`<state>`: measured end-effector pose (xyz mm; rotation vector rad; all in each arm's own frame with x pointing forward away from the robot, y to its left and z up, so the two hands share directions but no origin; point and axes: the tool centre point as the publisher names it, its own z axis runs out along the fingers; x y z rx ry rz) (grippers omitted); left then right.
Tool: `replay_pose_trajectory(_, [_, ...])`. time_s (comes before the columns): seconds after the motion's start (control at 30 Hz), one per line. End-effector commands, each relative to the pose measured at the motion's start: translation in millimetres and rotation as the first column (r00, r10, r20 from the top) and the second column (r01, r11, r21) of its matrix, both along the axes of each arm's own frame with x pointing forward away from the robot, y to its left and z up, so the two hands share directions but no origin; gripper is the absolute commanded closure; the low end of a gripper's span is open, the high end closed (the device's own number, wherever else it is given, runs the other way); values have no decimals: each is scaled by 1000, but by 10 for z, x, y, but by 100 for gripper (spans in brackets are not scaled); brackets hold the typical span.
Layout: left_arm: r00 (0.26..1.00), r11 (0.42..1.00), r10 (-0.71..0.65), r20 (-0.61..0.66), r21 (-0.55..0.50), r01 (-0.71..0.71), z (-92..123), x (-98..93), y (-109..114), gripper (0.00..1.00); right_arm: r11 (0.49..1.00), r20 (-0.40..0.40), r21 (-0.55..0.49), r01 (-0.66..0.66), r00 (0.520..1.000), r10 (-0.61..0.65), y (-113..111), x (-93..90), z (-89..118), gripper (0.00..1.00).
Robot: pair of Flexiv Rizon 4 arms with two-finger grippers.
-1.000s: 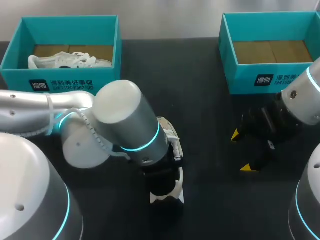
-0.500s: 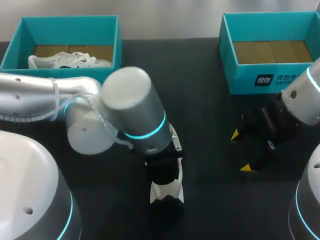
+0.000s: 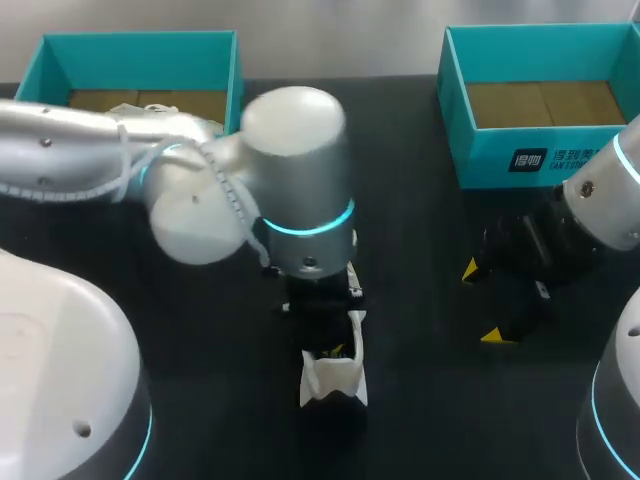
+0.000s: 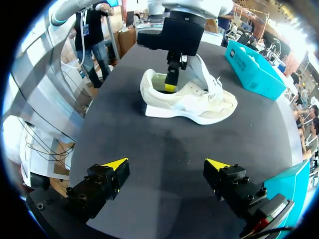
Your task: Take the shoe out of the shoebox, open the shoe tongue, remove and reinsert the insole, then place the shoe into the shoebox
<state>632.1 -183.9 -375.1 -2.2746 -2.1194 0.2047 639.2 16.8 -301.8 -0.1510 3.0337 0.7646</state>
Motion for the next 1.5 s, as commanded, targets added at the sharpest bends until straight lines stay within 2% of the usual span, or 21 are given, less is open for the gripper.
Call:
replay_pose_trajectory(0.03, [998, 989, -15, 62, 151, 5, -14, -27, -83, 100, 1000, 2, -2, 0, 1000, 0, 5, -6, -5, 0])
replay_pose_trajectory(0.13, [998, 985, -16, 64, 171, 5, -57, -3, -12, 100, 1000, 2, -2, 0, 1000, 0, 5, -6, -5, 0])
replay_pose_trajectory(0.43, [997, 977, 6, 72, 210, -21, -365, 111, 92, 100, 1000, 2, -2, 0, 1000, 0, 5, -6, -5, 0])
replay_pose_trajectory(0.6, [995, 989, 58, 81, 128, -68, -497, 182, 45, 100, 1000, 2, -2, 0, 1000, 0, 5, -6, -5, 0])
replay_pose_trajectory(0.73, [990, 991, 109, 94, 62, -115, -433, 261, 1, 100, 1000, 2, -2, 0, 1000, 0, 5, -6, -5, 0])
replay_pose_trajectory(0.9, [988, 994, 105, 109, 21, -108, -112, 266, 49, 100, 1000, 2, -2, 0, 1000, 0, 5, -6, -5, 0])
replay_pose_trajectory(1.0, [994, 996, 91, 64, -1, -91, 13, 205, 65, 100, 1000, 2, -2, 0, 1000, 0, 5, -6, -5, 0])
replay_pose_trajectory(1.03, [997, 997, 76, 20, -8, -76, 55, 123, 77, 100, 1000, 2, -2, 0, 1000, 0, 5, -6, -5, 0])
replay_pose_trajectory(1.17, [999, 999, 40, -32, -4, -40, 60, -80, 32, 100, 1000, 2, -2, 0, 1000, 0, 5, -6, -5, 0])
replay_pose_trajectory(1.33, [998, 999, 32, -50, 6, -32, -25, -262, 7, 100, 1000, 2, -2, 0, 1000, 0, 5, -6, -5, 0])
replay_pose_trajectory(1.37, [997, 1000, 23, -79, 1, -23, -76, -294, -2, 100, 1000, 2, -2, 0, 1000, 0, 5, -6, -5, 0])
replay_pose_trajectory(1.5, [998, 1000, 21, -59, 15, -20, -295, -342, -35, 100, 1000, 2, -2, 0, 1000, 0, 5, -6, -5, 0])
